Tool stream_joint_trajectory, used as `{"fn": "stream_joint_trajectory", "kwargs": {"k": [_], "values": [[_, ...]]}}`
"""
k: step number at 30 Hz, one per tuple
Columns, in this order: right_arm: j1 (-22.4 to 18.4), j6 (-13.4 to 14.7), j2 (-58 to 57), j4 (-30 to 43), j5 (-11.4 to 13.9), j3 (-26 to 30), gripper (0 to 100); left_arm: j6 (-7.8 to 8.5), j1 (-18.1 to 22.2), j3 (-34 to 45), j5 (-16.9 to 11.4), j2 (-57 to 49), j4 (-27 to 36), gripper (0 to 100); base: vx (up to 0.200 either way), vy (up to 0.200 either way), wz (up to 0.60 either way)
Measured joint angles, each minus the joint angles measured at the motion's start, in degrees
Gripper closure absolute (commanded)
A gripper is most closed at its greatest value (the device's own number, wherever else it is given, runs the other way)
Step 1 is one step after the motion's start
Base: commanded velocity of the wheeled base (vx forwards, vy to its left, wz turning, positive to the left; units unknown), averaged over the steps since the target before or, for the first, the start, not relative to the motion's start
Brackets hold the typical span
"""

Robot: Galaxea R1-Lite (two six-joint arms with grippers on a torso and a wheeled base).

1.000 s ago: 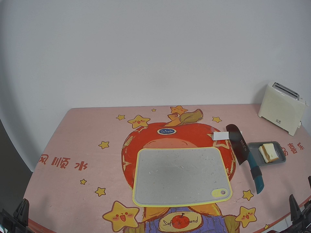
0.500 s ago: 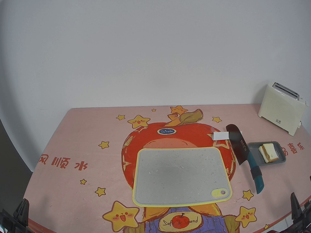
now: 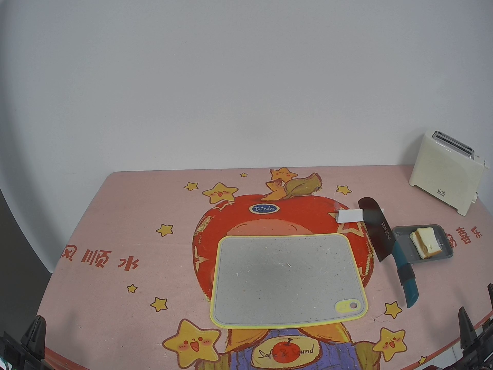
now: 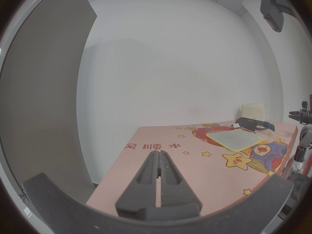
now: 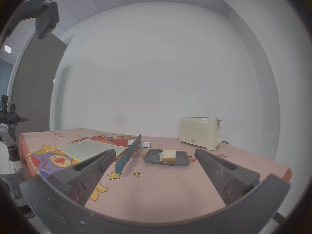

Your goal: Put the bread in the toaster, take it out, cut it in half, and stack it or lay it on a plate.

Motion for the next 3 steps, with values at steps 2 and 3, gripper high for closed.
{"fn": "stream_joint_trajectory", "kwargs": {"k": [2, 3], "values": [[0.01, -0.22, 0.00, 0.00, -0.02, 0.00, 0, 0.00, 0.00, 0.00, 0.00, 0.00, 0.00, 100, 0.000, 0.000, 0.00], [0.01, -0.38, 0.00, 0.02, -0.02, -0.02, 0, 0.00, 0.00, 0.00, -0.02, 0.00, 0.00, 100, 0.000, 0.000, 0.00]]}}
